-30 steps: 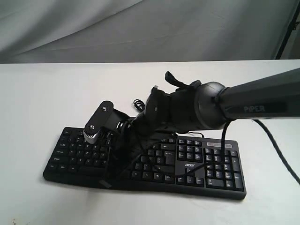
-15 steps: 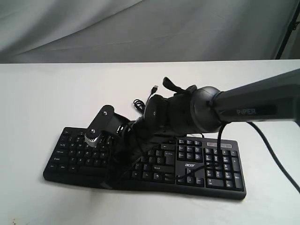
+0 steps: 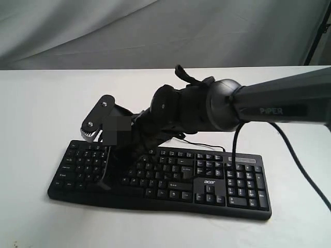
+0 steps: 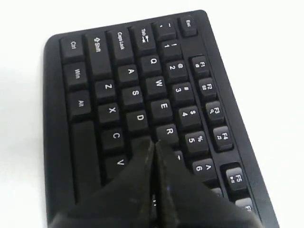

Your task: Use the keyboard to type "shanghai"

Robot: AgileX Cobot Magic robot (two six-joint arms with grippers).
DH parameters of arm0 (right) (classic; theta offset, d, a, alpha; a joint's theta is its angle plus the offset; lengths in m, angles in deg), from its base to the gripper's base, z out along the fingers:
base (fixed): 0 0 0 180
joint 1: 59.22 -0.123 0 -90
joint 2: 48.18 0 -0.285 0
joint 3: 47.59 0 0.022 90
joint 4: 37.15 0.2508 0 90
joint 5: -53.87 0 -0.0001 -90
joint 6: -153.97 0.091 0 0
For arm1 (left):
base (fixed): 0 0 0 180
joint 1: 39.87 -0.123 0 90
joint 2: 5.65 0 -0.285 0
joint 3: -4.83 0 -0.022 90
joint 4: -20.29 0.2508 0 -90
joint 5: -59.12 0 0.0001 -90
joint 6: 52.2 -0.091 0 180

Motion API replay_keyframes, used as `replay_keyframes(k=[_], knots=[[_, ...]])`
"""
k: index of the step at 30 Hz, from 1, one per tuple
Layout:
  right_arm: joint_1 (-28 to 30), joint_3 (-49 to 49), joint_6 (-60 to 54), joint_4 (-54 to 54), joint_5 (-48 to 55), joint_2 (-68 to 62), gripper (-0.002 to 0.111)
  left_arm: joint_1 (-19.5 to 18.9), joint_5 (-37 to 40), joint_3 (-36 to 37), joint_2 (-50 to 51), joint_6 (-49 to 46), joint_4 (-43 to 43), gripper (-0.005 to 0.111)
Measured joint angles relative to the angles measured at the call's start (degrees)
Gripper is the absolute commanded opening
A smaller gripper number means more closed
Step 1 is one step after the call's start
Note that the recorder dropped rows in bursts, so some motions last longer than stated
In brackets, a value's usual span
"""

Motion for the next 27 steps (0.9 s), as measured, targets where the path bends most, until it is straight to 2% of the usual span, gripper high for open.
replay_keyframes(k=[27], knots=[[0.00,2.42,-0.80,0.05,0.94,-5.43,0.000,0.00,0.00,0.00,0.00,0.00,0.00,0.000]])
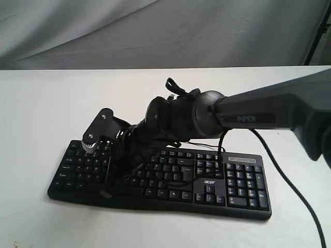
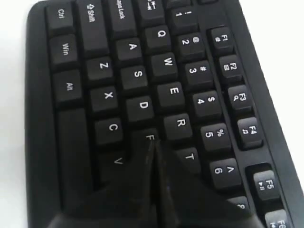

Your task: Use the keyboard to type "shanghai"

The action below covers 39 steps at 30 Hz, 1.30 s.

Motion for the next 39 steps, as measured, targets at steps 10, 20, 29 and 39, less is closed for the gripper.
replay_keyframes(k=[10,20,29,39], knots=[[0.00,0.12,1.95,-3.78,0.58,4.05,0.000,0.00,0.00,0.00,0.00,0.00,0.00,0.000],[0.14,-1.13,8.39,-9.68,2.03,4.48,0.000,0.00,0.00,0.00,0.00,0.00,0.00,0.000],[0.29,-1.34,8.60,-10.02,2.03,4.48,0.000,0.00,0.00,0.00,0.00,0.00,0.00,0.000],[0.28,-1.34,8.60,-9.79,1.11,2.12,0.000,0.00,0.00,0.00,0.00,0.00,0.00,0.000]])
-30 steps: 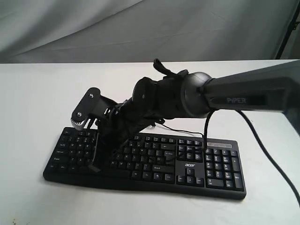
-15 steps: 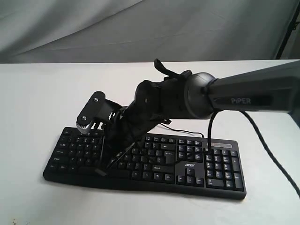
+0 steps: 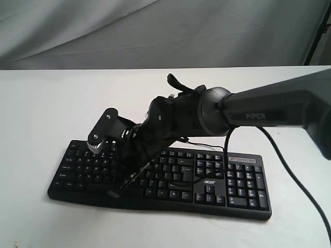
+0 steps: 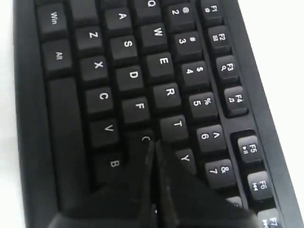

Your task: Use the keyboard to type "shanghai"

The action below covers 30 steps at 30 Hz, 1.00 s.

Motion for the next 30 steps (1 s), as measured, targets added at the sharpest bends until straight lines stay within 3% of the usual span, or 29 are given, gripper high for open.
replay_keyframes(k=[7,20,30], knots=[[-0.38,0.85,-0.13,-0.21,-0.93,3.32,0.000,0.00,0.00,0.00,0.00,0.00,0.00,0.000],[-3.44,23.15,-0.01,-0.21,8.05,-10.00,0.000,0.00,0.00,0.00,0.00,0.00,0.00,0.000],[-3.44,27.72,0.21,-0.21,10.26,-13.36,0.000,0.00,0.00,0.00,0.00,0.00,0.00,0.000]])
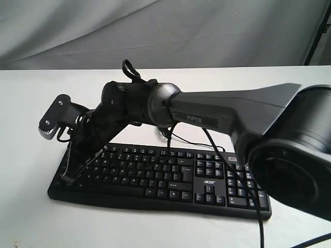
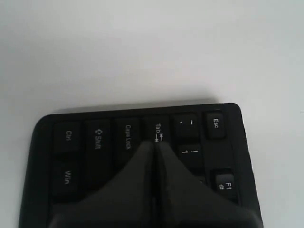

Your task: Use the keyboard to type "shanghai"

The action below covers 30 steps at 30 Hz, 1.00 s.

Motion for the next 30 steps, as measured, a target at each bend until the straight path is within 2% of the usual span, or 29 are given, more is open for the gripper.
replay_keyframes(k=[30], knots=[[-0.62,0.00,0.00,-0.03,1.65,-1.55,0.000,0.00,0.00,0.00,0.00,0.00,0.00,0.000]])
